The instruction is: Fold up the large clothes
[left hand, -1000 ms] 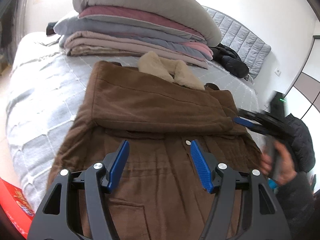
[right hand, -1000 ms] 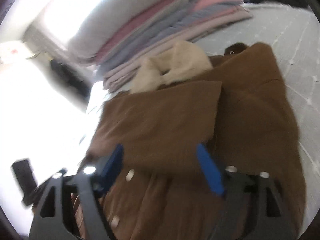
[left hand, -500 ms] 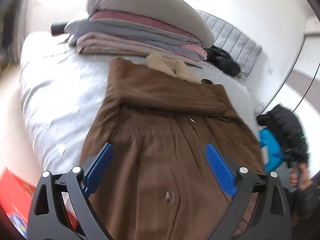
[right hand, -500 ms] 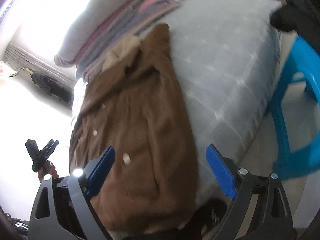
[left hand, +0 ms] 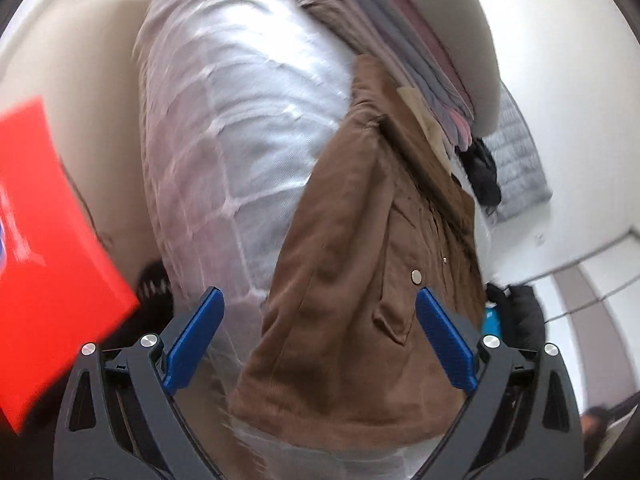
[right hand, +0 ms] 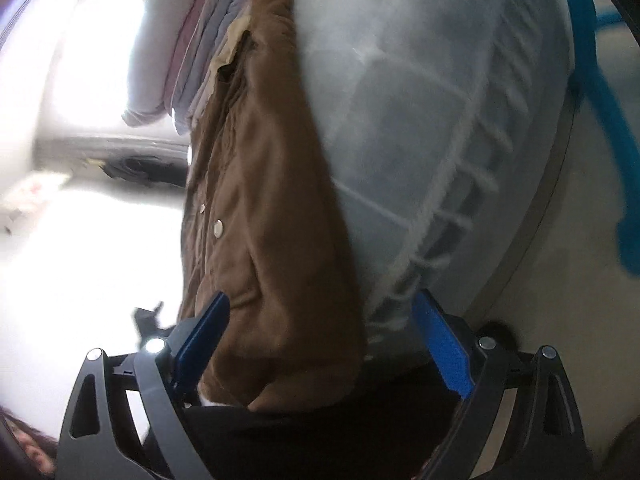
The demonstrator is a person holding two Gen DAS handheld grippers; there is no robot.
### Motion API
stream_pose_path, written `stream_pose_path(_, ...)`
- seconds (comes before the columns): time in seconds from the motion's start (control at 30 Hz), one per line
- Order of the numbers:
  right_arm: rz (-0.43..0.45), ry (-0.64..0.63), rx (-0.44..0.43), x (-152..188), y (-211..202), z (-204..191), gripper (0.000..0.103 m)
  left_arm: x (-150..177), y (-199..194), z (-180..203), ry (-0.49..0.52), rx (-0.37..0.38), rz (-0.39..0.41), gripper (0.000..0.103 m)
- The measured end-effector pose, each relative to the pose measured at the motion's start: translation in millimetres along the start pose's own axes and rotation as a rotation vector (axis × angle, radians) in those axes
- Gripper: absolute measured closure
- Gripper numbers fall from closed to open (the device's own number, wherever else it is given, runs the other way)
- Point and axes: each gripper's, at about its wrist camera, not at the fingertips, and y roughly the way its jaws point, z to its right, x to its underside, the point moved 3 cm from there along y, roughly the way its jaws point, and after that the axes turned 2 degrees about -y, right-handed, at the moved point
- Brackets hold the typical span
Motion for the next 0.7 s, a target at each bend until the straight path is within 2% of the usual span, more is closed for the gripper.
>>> stream_pose_path(0.1, 0.003, 0.041, -0.054, 8, 2, 15, 0.014, 10, 8, -5, -0.001, -0.022, -0.012, 0.010)
stream_pose_path(0.13, 0.006, 0.045, -0.056, 10, 2, 18, 0.014, 15, 11, -1, 0.026, -0.066, -0.006, 0.010)
stream_pose_path(0.23, 0.023, 0.058, -0.066, 16, -4, 25, 0.012, 26, 16, 19, 0.174, -0.207, 0.037, 0.010)
stream_pose_path(0.3, 0.035, 0.072, -0.067, 18, -8, 32, 0.012, 34, 20, 32, 0.267, -0.273, 0.054, 0.010)
stream_pose_path(0.43, 0.043, 0.092, -0.068, 19, -5, 35, 0.012, 43, 25, 41, 0.351, -0.327, 0.057, 0.010)
stream_pose_path(0.57, 0.028, 0.091, -0.065, 13, 1, 42, 0.012, 46, 27, 41, 0.367, -0.323, 0.037, 0.010)
stream_pose_path(0.63, 0.020, 0.091, -0.064, 18, 3, 41, 0.012, 43, 31, 35, 0.314, -0.268, -0.006, 0.010)
stream_pose_path(0.7, 0.014, 0.092, -0.061, 14, 0, 41, 0.012, 42, 32, 26, 0.248, -0.181, -0.058, 0.010)
